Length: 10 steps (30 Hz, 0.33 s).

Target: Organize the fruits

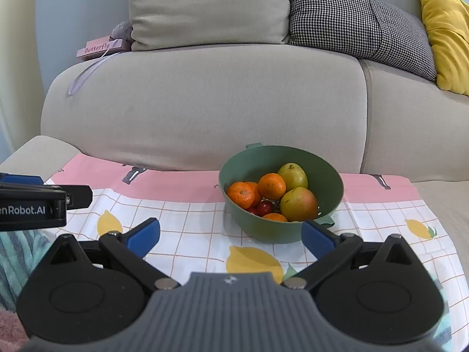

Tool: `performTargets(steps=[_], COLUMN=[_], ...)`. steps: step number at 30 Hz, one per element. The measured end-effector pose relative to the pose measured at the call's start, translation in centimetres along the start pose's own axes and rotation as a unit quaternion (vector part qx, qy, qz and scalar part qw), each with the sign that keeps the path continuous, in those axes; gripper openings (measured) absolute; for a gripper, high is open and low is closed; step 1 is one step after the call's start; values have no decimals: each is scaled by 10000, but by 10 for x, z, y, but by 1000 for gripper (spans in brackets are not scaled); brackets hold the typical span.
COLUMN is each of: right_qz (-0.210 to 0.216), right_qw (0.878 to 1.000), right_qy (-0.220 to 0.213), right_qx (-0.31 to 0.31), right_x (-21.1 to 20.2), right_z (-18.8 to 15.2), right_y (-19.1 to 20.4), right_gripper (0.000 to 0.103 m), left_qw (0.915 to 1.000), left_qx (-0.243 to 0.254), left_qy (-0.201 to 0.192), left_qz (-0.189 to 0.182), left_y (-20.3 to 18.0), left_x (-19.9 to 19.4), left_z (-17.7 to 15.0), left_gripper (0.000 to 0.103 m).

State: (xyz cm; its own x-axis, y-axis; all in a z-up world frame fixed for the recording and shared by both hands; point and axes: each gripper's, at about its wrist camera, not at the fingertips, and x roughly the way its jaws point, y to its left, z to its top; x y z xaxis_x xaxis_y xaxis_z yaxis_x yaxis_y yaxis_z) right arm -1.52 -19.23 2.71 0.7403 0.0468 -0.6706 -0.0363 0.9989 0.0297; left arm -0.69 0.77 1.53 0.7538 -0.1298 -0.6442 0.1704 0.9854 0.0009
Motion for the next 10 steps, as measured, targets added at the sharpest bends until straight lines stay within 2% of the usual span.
performTargets(steps=[10], right_qz=[12], right_qw=[10000], right_qy=[65], right_qx=[1], right_x=[2], right_z=[-1], right_y=[1], right_gripper=[99], left_qw=[10000], left_qx=[-35], left_qy=[-3], left_qz=[22], left_y=[1], left_x=[0], left_z=[-1], left_gripper=[90])
